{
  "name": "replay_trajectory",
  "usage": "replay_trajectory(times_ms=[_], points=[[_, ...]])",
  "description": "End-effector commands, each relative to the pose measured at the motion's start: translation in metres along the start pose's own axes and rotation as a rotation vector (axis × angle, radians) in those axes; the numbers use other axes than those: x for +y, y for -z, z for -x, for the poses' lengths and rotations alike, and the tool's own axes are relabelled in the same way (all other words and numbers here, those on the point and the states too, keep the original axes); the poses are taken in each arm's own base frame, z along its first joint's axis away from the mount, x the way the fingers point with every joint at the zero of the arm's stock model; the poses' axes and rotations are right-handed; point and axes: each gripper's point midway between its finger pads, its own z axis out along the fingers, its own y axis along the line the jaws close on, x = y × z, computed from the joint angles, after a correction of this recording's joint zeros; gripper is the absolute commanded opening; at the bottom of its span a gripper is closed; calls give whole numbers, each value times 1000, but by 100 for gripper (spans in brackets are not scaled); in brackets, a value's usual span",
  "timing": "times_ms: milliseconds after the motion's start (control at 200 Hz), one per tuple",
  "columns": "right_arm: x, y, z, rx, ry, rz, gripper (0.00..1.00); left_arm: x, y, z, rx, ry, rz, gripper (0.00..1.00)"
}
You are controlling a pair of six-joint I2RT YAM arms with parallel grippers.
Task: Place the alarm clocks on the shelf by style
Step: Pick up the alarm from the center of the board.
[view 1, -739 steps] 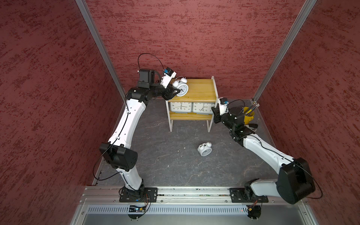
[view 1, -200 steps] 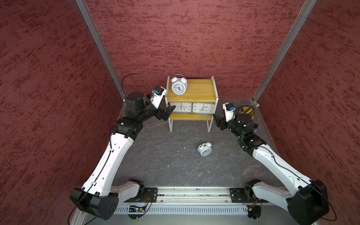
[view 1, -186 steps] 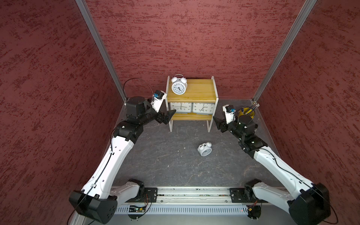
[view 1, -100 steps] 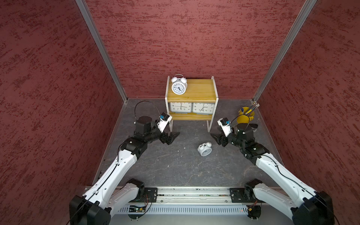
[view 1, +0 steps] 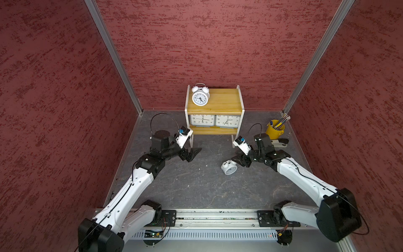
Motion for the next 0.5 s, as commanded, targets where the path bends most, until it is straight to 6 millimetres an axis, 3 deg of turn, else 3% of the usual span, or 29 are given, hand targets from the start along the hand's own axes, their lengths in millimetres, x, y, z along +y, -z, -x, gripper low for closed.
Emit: replay_trajectory(times_ms=[0, 296, 496], points=[[8, -1, 2, 15, 32, 61, 49, -2, -1, -3, -2, -18, -10, 98], [10, -10, -3, 73, 26, 112, 49, -2, -2, -6, 8, -14, -10, 99], [9, -15, -5, 97, 24, 124, 40, -1, -3, -8, 13, -13, -8, 99]])
